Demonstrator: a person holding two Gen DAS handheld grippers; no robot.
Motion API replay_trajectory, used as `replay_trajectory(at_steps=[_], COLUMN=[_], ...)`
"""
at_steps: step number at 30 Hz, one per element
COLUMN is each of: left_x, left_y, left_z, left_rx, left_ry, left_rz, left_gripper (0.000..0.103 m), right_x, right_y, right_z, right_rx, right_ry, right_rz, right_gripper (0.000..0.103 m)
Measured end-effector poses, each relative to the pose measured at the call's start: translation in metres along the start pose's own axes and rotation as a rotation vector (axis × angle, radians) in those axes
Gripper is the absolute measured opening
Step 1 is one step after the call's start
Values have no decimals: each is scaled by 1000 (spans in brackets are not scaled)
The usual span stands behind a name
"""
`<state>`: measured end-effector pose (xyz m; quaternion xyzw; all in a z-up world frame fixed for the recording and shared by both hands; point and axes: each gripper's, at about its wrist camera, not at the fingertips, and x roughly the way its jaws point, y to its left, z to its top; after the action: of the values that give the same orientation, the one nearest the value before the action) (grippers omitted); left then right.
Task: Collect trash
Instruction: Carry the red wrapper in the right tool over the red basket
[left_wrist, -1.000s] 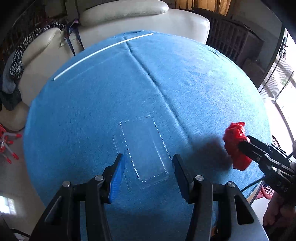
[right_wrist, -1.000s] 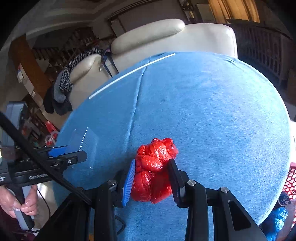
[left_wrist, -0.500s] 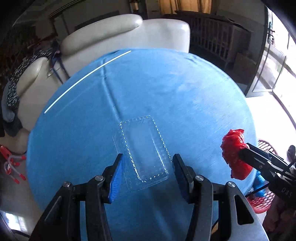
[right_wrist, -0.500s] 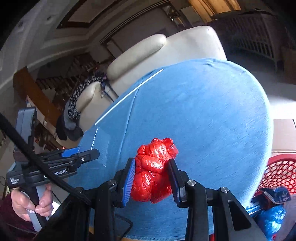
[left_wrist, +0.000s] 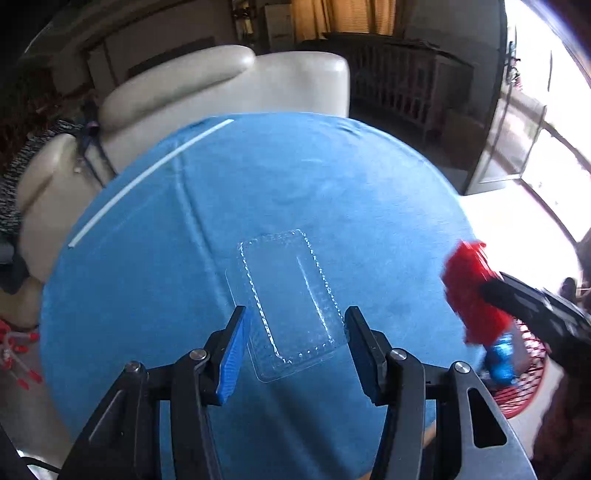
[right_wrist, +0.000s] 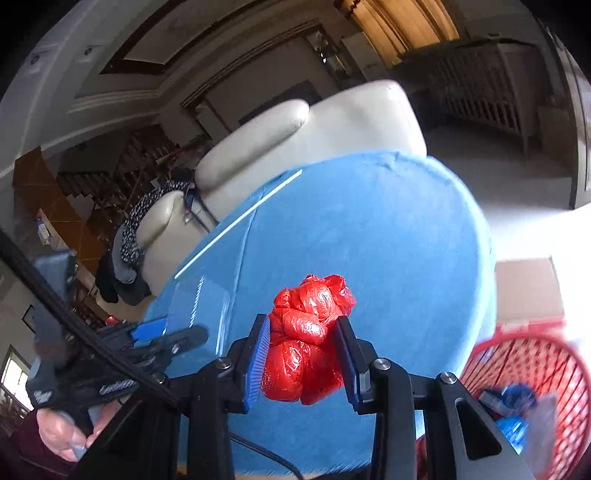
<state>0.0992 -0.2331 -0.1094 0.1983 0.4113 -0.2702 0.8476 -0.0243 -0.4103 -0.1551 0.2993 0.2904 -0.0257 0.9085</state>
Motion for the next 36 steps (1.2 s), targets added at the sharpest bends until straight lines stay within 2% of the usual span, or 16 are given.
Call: replay_trajectory(at_steps=[3, 12, 16, 22, 29, 36], left_x=[-4, -28, -39, -54, -64, -59], left_y=[15, 44, 59, 69, 64, 44], left_z=[-9, -47, -54, -63, -65, -64], left_rx=[-13, 17, -7, -15, -9, 15], left_ry=[-7, -59, -93, -127, -145, -137], left_rz=[40, 70, 88, 110, 118, 112], left_gripper=[55, 55, 55, 55, 55, 55], right_x=[6, 6, 8, -1, -4, -15], right_y=[18, 66, 86, 110, 120, 107], right_z=[-17, -40, -52, -57, -61, -63], right_rx=[-26, -82, -94, -148, -178, -162], right_ry=[28, 25, 48, 33, 29, 19], right_rz=[-15, -51, -47, -56, -51, -59], right_gripper=[38, 38, 38, 38, 38, 38])
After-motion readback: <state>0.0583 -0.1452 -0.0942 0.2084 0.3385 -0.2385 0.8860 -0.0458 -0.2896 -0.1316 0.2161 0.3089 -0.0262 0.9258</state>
